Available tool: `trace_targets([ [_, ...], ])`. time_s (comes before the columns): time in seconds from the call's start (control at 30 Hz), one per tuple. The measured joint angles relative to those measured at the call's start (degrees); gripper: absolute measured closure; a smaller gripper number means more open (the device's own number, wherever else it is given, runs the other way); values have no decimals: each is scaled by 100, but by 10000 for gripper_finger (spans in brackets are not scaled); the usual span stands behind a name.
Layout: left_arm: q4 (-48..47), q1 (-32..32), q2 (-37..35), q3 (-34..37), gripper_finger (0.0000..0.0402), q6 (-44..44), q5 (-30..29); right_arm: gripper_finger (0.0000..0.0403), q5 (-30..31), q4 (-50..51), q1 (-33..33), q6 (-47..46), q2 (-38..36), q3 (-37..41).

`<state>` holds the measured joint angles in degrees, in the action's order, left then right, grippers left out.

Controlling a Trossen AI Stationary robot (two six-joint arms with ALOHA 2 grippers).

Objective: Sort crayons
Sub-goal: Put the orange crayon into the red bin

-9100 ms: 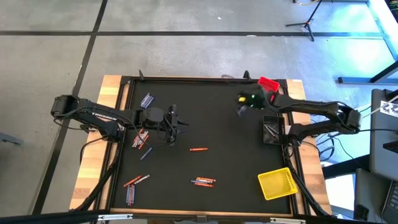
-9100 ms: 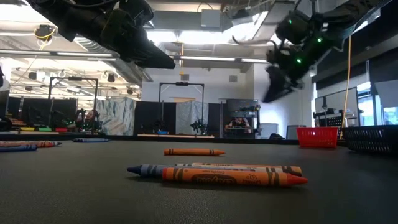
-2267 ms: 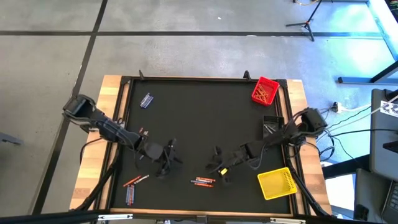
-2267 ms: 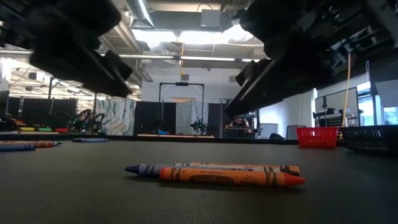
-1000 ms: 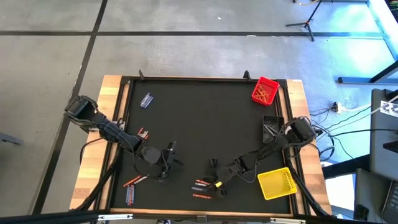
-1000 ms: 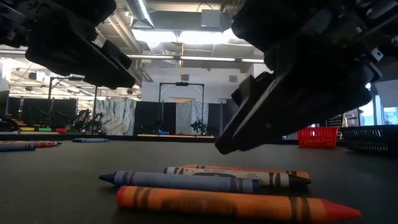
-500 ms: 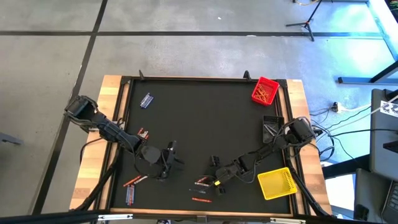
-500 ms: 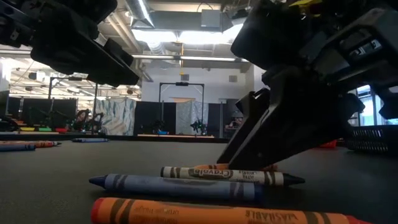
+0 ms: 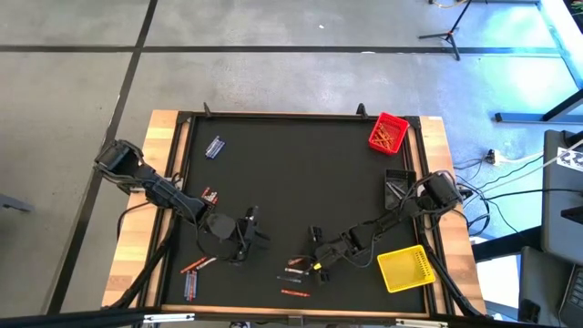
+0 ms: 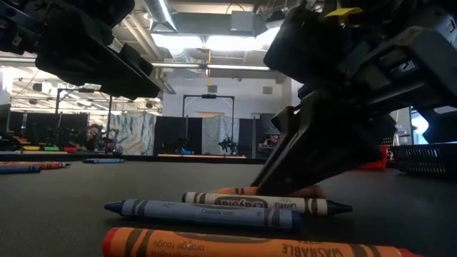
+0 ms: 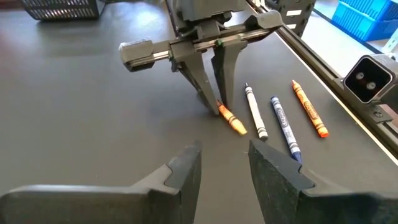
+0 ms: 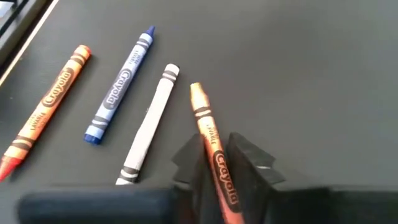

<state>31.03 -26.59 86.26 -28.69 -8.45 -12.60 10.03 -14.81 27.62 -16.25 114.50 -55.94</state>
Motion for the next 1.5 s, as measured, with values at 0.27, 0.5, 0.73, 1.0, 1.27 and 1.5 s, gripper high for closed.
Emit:
trace_targets([
  [0.27, 0, -2, 0, 0, 276, 0, 0, 376, 179, 45, 17, 314, -50, 8],
  [0.5, 6, 0, 0, 0, 276, -15, -169, 381, 224, 579, 7, 326, -493, 42],
  [0.73, 126, -1, -2, 0, 276, -2, -339, 386, 875, 1825, 7, 317, -1257, 33],
  [1.0, 125, 11, -2, 0, 276, 2, -344, 375, 1486, 3169, -225, 13, -2331, 41],
  [1.27, 331, 7, -2, 0, 276, -37, -347, 374, 1498, 3173, -920, 302, -3557, 731],
  [1.5, 358, 7, -2, 0, 276, -44, -576, 373, 1716, 3284, -2051, 125, -4753, 1597],
])
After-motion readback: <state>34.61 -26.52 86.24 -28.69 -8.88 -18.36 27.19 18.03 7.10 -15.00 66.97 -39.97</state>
